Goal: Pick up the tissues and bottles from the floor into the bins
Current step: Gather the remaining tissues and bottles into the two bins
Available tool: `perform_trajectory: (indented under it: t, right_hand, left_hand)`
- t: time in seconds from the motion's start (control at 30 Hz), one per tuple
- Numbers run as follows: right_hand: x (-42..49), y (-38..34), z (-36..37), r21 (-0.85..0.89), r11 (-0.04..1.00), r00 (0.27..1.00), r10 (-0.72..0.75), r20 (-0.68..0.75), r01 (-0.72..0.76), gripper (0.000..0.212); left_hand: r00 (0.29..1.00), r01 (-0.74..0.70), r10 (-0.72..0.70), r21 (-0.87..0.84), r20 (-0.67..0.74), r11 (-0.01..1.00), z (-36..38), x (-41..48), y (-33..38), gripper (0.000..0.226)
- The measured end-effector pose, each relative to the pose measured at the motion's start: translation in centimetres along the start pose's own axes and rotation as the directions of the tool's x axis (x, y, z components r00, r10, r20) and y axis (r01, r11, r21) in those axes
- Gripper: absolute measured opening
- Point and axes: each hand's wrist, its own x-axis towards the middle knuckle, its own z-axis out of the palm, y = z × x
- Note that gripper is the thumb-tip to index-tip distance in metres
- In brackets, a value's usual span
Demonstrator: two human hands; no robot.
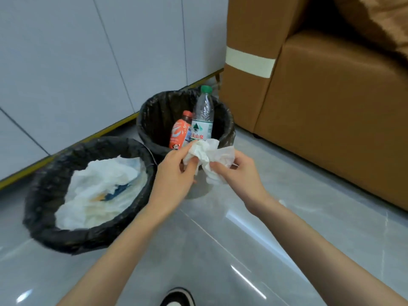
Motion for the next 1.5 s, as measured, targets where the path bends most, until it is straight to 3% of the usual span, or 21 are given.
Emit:
perform_trajectory:
  t: [0.17,0.27,0.37,0.5,0.6,0.7,0.8,1.07,1.3,1.5]
  right_hand:
    - [2.3,-3.1,8.7,-0.099,0.987,0.983,-0.115,0.146,0.130,0.022]
    - [3.2,-3.6,13.3,-0.176,0.957,0.951,-0.185,0.248,0.232,0.015]
    - [3.7,-3.3,16.7,-0.312,0.895,0.903,-0.187,0.386,0.318,0.026]
    - [3.7,-2.6,18.8,-0.513,0.760,0.841,-0.081,0.535,0.400,0.058]
    - [3.6,-2.3,18.5,-0.585,0.681,0.828,-0.056,0.558,0.441,0.065]
    - [3.9,-2.6,17.6,-0.574,0.675,0.844,-0.141,0.517,0.464,0.064]
    - [4.3,-3.3,16.4,-0.538,0.708,0.869,-0.232,0.437,0.458,0.058]
    - [4.2,-4.9,9.7,-0.454,0.828,0.944,-0.293,0.151,0.330,0.039]
    - [2.9,-2.2,0.7,-0.420,0.900,0.977,-0.179,-0.112,0.117,0.035]
    - [0.9,3.0,-7.1,-0.392,0.910,0.966,0.030,-0.258,-0.133,0.032]
  left_hand:
    - [0.966,0.050,-0.039,0.035,-0.254,0.998,-8.2,0.5,-1.4,0.023]
    - [0.938,0.114,-0.043,0.190,-0.343,0.975,-11.7,0.6,-3.4,0.019]
    - [0.912,0.242,-0.093,0.341,-0.399,0.908,-14.6,0.5,-6.0,0.016]
    - [0.883,0.466,-0.308,0.585,-0.354,0.664,-16.9,-0.4,-8.3,0.049]
    - [0.888,0.460,-0.360,0.570,-0.287,0.680,-17.3,-0.8,-9.0,0.063]
    - [0.899,0.436,-0.346,0.480,-0.268,0.761,-17.3,-0.9,-8.4,0.068]
    - [0.924,0.353,-0.243,0.410,-0.296,0.841,-16.6,-0.8,-6.8,0.067]
    - [0.956,0.101,-0.016,0.278,-0.292,0.955,-11.4,1.3,-0.7,0.047]
    - [0.986,-0.065,0.089,0.165,-0.140,0.984,-3.7,1.9,3.4,0.042]
    - [0.985,-0.146,0.128,0.169,0.114,0.975,5.2,0.7,4.3,0.041]
